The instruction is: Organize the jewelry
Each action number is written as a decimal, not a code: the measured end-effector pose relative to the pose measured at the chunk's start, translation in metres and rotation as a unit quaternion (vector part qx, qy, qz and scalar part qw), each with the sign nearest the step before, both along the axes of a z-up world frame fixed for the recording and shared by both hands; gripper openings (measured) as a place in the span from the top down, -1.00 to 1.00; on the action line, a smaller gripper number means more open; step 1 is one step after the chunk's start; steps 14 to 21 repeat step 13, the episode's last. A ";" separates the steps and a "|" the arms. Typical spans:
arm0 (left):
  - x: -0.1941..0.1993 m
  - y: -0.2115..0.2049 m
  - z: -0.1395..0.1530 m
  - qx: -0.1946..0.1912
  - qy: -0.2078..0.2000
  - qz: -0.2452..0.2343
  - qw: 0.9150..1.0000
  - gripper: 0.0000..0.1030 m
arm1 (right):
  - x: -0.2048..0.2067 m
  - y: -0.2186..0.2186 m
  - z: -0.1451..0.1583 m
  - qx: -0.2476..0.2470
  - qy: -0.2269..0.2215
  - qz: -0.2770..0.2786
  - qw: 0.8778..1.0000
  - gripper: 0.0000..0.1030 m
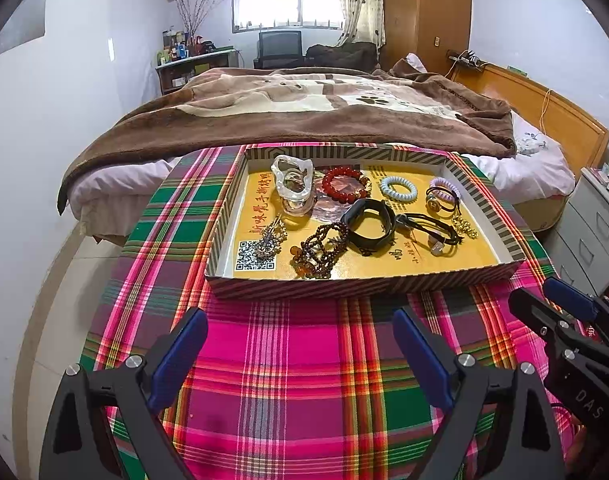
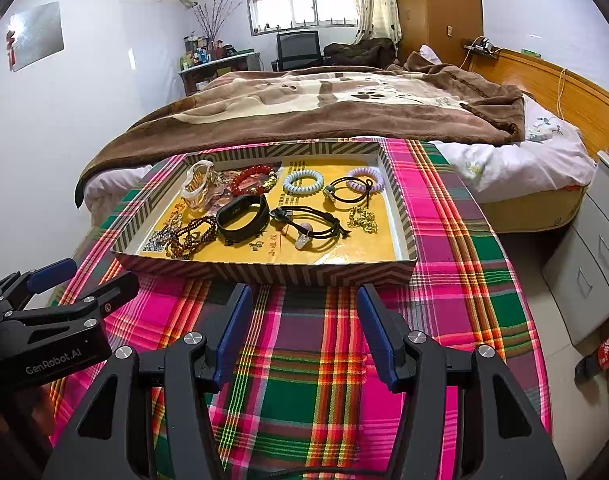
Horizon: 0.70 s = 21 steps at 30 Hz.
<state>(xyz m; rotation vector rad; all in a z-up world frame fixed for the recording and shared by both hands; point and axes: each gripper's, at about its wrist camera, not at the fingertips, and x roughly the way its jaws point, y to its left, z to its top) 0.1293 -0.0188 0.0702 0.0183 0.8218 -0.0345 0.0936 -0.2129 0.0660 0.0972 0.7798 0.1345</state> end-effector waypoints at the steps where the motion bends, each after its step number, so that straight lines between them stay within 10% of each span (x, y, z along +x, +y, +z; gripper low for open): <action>1: 0.000 0.000 0.000 0.000 0.000 0.000 1.000 -0.83 | 0.000 0.000 0.000 0.000 0.000 0.000 1.000 -0.07; 21: 0.001 0.001 -0.002 0.000 0.003 0.002 1.000 -0.83 | 0.001 0.000 -0.001 0.000 0.001 -0.001 1.000 -0.07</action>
